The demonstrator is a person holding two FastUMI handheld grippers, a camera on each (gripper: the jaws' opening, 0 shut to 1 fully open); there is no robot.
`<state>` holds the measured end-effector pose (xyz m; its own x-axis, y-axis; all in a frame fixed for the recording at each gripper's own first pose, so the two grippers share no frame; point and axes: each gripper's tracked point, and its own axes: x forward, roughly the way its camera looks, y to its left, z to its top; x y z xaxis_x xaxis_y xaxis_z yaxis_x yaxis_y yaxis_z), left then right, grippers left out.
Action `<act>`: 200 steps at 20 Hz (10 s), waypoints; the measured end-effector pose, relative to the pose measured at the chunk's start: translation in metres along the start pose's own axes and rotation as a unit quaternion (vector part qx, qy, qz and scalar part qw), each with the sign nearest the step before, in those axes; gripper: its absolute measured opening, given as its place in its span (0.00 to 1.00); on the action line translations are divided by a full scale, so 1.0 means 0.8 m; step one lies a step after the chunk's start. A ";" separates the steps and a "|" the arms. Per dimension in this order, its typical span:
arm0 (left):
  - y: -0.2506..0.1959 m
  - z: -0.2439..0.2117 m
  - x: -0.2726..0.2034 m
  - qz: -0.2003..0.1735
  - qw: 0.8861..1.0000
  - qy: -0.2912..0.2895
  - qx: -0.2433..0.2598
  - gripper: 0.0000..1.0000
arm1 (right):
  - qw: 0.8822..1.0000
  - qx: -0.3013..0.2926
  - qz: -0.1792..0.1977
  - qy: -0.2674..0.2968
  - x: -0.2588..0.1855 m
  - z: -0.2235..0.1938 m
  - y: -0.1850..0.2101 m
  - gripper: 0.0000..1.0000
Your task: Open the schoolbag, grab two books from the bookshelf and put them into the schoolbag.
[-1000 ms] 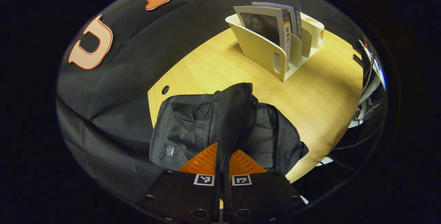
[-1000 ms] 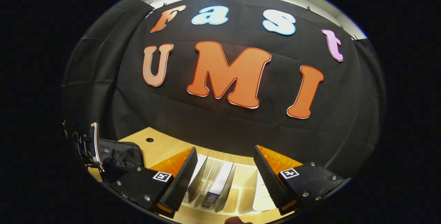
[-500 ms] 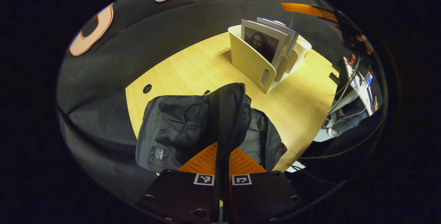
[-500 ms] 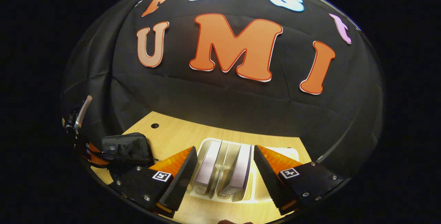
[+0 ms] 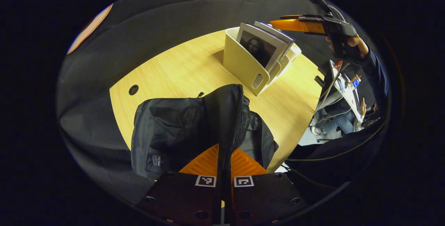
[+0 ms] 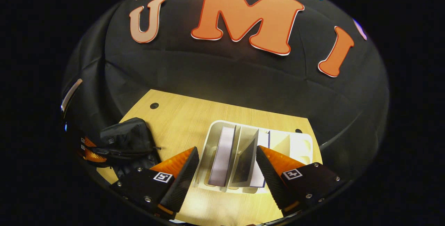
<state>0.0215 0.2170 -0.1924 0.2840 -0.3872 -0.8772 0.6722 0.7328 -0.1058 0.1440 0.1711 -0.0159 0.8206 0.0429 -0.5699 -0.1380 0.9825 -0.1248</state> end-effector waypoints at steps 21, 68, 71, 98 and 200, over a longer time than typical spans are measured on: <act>0.014 0.006 -0.014 -0.040 0.997 0.023 0.056 0.05 | 0.952 0.078 -0.007 0.296 0.098 -0.067 0.015 0.66; -0.007 -0.004 0.001 -0.046 0.998 0.009 0.039 0.04 | 0.914 0.361 0.127 0.136 -0.197 -0.219 0.028 0.30; -0.003 -0.005 -0.005 -0.044 0.999 0.005 0.032 0.05 | 0.895 0.401 0.159 0.116 -0.205 -0.228 0.042 0.30; -0.022 0.010 -0.022 -0.051 0.997 -0.054 -0.018 0.04 | 0.790 0.529 0.304 0.058 -0.072 -0.221 0.277 0.30; -0.042 -0.010 0.012 0.026 0.982 -0.087 -0.166 0.04 | 0.950 0.117 0.010 0.290 0.087 -0.089 -0.078 0.35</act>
<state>-0.0033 0.1931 -0.2011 0.4441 -0.4127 -0.7953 0.4013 0.8852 -0.2353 0.1701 0.0997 -0.1059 0.3667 0.0217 -0.9301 0.0316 0.9989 0.0358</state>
